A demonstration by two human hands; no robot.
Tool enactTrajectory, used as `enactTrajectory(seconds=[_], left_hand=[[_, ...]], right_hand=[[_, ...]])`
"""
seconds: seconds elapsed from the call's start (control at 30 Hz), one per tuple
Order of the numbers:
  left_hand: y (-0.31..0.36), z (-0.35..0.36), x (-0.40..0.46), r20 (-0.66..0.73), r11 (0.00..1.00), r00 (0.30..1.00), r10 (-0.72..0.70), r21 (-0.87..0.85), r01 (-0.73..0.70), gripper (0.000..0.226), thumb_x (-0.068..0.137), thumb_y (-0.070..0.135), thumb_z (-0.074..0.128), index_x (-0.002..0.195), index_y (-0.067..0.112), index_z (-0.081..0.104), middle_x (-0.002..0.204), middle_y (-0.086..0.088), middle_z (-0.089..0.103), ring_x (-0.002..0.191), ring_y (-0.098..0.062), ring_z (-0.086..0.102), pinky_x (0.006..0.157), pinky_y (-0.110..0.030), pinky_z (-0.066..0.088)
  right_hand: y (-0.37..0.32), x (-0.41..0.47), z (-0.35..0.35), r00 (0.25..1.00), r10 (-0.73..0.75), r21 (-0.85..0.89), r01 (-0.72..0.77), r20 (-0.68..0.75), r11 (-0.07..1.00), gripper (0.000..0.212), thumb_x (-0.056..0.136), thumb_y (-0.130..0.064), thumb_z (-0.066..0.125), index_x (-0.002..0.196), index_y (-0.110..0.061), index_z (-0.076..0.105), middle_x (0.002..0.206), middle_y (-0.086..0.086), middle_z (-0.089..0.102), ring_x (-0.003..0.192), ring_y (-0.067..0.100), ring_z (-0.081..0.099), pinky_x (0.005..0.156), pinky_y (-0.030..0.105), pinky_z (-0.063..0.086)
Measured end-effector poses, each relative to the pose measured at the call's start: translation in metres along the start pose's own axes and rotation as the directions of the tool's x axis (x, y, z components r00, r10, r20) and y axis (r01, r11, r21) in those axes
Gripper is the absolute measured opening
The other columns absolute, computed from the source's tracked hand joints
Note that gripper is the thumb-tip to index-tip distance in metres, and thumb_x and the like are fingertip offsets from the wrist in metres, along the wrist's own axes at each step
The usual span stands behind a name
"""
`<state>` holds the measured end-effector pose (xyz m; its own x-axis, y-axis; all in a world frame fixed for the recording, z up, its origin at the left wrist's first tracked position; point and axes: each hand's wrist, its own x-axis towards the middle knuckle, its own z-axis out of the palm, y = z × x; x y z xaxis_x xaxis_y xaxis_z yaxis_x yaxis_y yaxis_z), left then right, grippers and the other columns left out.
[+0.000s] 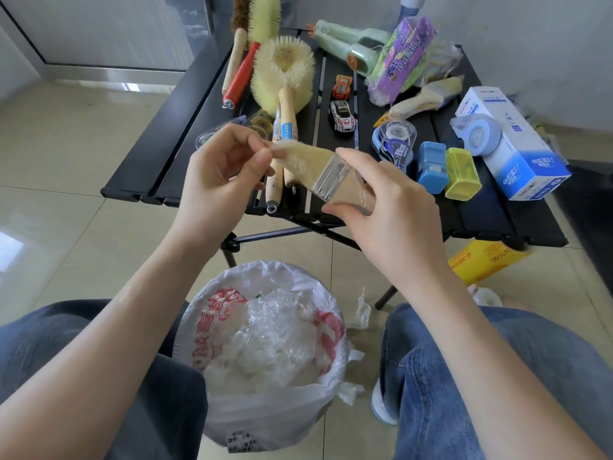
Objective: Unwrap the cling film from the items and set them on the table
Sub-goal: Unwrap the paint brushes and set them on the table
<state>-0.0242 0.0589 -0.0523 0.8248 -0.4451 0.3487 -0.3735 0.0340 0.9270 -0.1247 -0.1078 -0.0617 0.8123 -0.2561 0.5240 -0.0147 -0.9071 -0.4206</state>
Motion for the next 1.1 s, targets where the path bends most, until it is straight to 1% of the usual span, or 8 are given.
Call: enactTrajectory(seconds=[0.23,0.33,0.5,0.6,0.77,0.9,1.0,1.1], left_hand=[[0.009,0.002,0.001,0.041,0.998,0.997,-0.066,-0.013,0.066,0.006,0.098,0.005,0.050,0.096,0.010,0.047,0.077,0.009,0.073,0.077,-0.007,0.065,0.074,-0.027,0.056],[0.013,0.004,0.000,0.042,0.999,0.999,-0.023,0.024,0.022,0.026,0.088,0.006,0.065,0.105,0.009,0.045,0.075,0.006,0.069,0.073,-0.006,0.066,0.073,-0.020,0.052],[0.014,-0.002,0.003,-0.065,0.996,0.998,0.015,0.093,-0.008,0.036,0.084,0.005,0.070,0.099,0.021,0.041,0.075,-0.001,0.061,0.073,-0.010,0.066,0.075,-0.024,0.055],[0.016,-0.001,0.002,-0.076,0.995,0.997,0.027,0.097,-0.020,0.036,0.086,0.004,0.068,0.097,0.022,0.039,0.074,-0.002,0.059,0.069,-0.012,0.062,0.069,-0.023,0.053],[0.021,0.005,-0.001,-0.011,0.999,0.999,0.036,-0.037,-0.037,0.028,0.090,0.004,0.061,0.092,0.016,0.036,0.072,0.000,0.052,0.073,-0.035,0.063,0.074,-0.044,0.052],[0.021,0.010,-0.002,0.012,0.981,0.999,-0.042,-0.188,0.044,0.022,0.097,-0.001,0.048,0.096,0.013,0.032,0.077,0.005,0.055,0.077,-0.011,0.070,0.062,-0.020,0.052],[0.024,0.014,0.000,0.046,0.985,0.993,-0.106,-0.132,0.111,0.025,0.096,0.008,0.054,0.110,0.011,0.034,0.084,0.000,0.053,0.070,-0.006,0.064,0.053,-0.016,0.046],[0.026,0.014,0.003,0.097,0.982,0.978,-0.187,0.048,0.183,0.044,0.080,0.034,0.072,0.111,0.010,0.050,0.093,-0.001,0.064,0.077,-0.023,0.067,0.068,-0.030,0.057]], right_hand=[[0.004,-0.002,-0.001,0.999,-0.029,-0.125,0.023,-0.043,0.992,0.058,0.072,-0.026,0.082,0.126,-0.020,0.061,0.083,0.008,0.061,0.071,0.031,0.060,0.053,0.029,0.038],[0.004,-0.002,-0.001,0.998,-0.035,-0.134,0.029,-0.046,0.991,0.058,0.073,-0.027,0.081,0.127,-0.019,0.060,0.082,0.008,0.059,0.069,0.031,0.059,0.053,0.028,0.037],[-0.006,-0.004,-0.003,0.989,-0.011,0.113,-0.006,0.150,0.994,0.063,0.085,-0.043,0.067,0.140,-0.022,0.046,0.096,0.003,0.055,0.073,0.020,0.058,0.067,0.035,0.049],[-0.005,-0.002,-0.004,0.979,0.048,0.164,-0.082,0.199,0.983,0.054,0.092,-0.036,0.060,0.140,-0.018,0.044,0.108,0.002,0.053,0.089,0.018,0.057,0.075,0.032,0.046],[-0.004,0.003,-0.009,0.985,0.149,0.131,-0.159,0.084,0.978,0.027,0.089,-0.030,0.065,0.107,-0.011,0.058,0.092,0.001,0.048,0.074,0.018,0.048,0.062,0.033,0.037],[-0.008,0.002,-0.010,0.983,0.145,0.131,-0.159,0.109,0.978,0.021,0.091,-0.030,0.062,0.094,-0.014,0.049,0.076,-0.006,0.051,0.066,0.017,0.047,0.058,0.033,0.034],[-0.008,0.001,-0.008,0.962,0.213,0.261,-0.253,0.171,0.932,0.017,0.092,-0.027,0.062,0.101,-0.015,0.054,0.068,-0.015,0.056,0.061,0.009,0.055,0.061,0.030,0.045],[-0.010,0.000,-0.006,0.936,0.258,0.402,-0.337,0.237,0.851,0.017,0.091,-0.021,0.063,0.107,-0.018,0.059,0.073,-0.016,0.060,0.069,-0.003,0.059,0.064,0.013,0.045]])
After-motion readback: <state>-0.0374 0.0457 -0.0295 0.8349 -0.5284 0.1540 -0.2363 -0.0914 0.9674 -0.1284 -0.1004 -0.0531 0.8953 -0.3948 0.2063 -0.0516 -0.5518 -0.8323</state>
